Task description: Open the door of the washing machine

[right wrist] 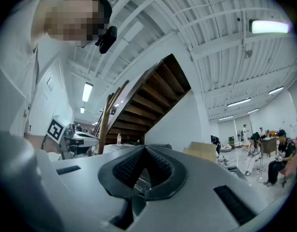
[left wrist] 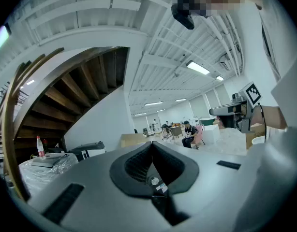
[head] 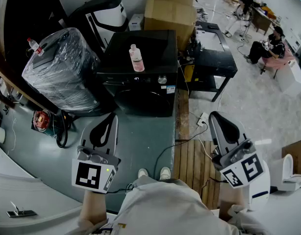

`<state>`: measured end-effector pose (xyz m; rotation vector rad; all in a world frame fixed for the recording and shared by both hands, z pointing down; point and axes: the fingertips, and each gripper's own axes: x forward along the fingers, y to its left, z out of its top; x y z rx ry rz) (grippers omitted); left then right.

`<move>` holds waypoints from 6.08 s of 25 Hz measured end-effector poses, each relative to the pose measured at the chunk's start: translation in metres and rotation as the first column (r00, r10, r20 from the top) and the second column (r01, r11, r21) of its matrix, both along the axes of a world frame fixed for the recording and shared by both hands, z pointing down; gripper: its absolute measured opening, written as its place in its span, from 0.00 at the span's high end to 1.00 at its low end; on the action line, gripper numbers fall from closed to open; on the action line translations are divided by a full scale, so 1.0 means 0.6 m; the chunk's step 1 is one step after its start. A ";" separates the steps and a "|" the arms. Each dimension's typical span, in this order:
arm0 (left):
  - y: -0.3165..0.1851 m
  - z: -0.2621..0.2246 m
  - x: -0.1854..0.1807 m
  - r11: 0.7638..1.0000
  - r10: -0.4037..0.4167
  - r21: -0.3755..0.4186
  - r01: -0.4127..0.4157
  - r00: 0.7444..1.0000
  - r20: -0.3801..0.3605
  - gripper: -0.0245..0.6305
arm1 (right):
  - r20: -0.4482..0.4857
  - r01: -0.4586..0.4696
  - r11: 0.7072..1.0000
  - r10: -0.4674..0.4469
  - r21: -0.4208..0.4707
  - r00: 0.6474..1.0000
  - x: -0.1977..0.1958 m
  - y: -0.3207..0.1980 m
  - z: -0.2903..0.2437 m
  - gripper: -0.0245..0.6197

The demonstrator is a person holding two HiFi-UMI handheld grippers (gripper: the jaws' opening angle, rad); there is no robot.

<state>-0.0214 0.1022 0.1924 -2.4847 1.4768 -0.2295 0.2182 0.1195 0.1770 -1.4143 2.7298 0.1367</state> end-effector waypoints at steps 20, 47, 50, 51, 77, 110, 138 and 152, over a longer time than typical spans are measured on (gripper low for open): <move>-0.047 0.059 0.001 0.994 -0.077 -0.081 0.079 0.997 0.031 0.93 | -0.007 0.026 0.981 -0.028 -0.190 1.000 0.010 -0.075 0.092 0.58; -0.380 0.370 -0.123 0.877 -0.006 -0.480 0.033 0.998 0.059 0.93 | -0.238 -0.029 0.755 -0.169 -0.655 0.957 -0.167 -0.429 0.466 0.60; -0.427 0.413 -0.144 0.852 0.019 -0.524 0.015 0.998 0.059 0.93 | -0.259 -0.055 0.722 -0.175 -0.690 0.950 -0.194 -0.477 0.512 0.60; -0.441 0.426 -0.151 0.843 0.027 -0.538 0.008 0.998 0.058 0.93 | -0.270 -0.066 0.709 -0.179 -0.702 0.946 -0.204 -0.492 0.529 0.60; -0.589 0.658 -0.204 0.678 0.048 -0.735 -0.008 0.998 0.034 0.93 | -0.425 -0.244 0.517 -0.265 -0.820 0.865 -0.280 -0.668 0.864 0.62; -0.416 0.833 -0.220 0.482 -0.134 -0.872 0.088 0.991 0.025 0.93 | -0.379 -0.279 0.309 -0.334 -0.909 0.863 -0.294 -0.577 0.985 0.72; -0.186 0.871 -0.339 0.348 -0.428 -0.919 0.186 0.903 0.021 0.93 | -0.256 -0.204 0.155 -0.624 -0.967 0.738 -0.492 -0.320 1.015 0.76; -0.046 0.872 -0.437 0.260 -0.635 -0.931 0.258 0.771 0.036 0.93 | -0.131 -0.175 -0.030 -0.542 -0.984 0.830 -0.667 -0.230 1.030 0.75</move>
